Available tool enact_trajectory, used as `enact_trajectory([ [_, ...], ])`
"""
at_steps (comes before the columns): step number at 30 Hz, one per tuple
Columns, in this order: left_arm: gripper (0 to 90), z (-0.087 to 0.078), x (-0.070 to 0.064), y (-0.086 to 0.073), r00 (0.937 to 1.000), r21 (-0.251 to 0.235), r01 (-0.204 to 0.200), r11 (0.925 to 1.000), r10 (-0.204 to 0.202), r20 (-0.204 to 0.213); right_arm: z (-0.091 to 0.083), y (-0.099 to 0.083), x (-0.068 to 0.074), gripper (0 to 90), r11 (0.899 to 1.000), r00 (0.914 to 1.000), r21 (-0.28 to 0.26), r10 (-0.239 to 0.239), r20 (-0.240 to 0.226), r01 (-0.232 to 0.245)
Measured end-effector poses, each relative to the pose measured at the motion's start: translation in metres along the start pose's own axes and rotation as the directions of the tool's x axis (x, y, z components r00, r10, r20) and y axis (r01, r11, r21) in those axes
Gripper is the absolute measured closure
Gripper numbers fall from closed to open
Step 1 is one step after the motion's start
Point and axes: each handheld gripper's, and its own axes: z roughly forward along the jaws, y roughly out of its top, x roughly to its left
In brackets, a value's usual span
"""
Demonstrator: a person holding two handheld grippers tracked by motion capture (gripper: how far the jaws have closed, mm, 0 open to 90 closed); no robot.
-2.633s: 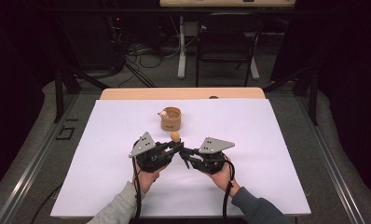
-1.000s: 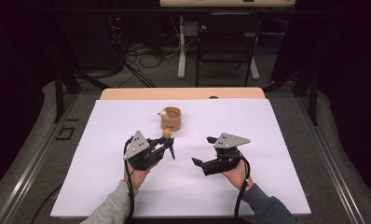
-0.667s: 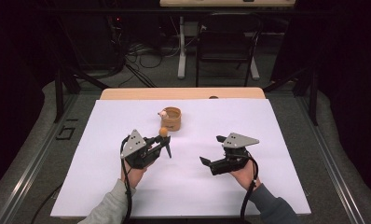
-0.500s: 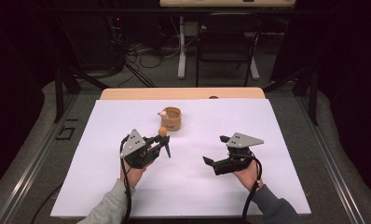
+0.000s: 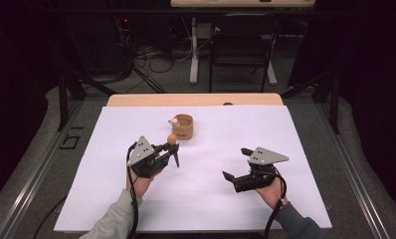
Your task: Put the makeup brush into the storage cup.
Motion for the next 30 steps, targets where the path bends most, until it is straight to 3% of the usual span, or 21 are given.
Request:
enact_trajectory([
  [7, 78.2, 0.000, 0.007, 0.004, 0.9999, 0.002, -0.006, 1.0000, 0.006, -0.014, -0.004, -0.006, 0.003, 0.8, 1.000, 0.9995, 0.001, -0.016, 0.026, 0.016],
  [14, 78.1, 0.003, 0.014, 0.007, 0.9999, 0.010, 0.007, 0.9999, -0.007, -0.012, -0.006, -0.009, 0.007, 0.9, 1.000, 0.9996, 0.004, -0.022, 0.019, 0.022],
  [18, 78.2, 0.008, 0.014, 0.012, 0.9999, 0.016, -0.008, 0.9998, 0.008, -0.007, -0.006, -0.008, 0.007, 1.1, 0.999, 0.9987, 0.006, -0.041, 0.032, 0.041],
  [30, 78.1, 0.017, 0.019, 0.031, 0.9994, 0.025, -0.035, 0.9991, 0.035, 0.000, -0.004, -0.010, 0.003, 1.7, 0.999, 0.9986, 0.001, -0.033, 0.042, 0.032],
])
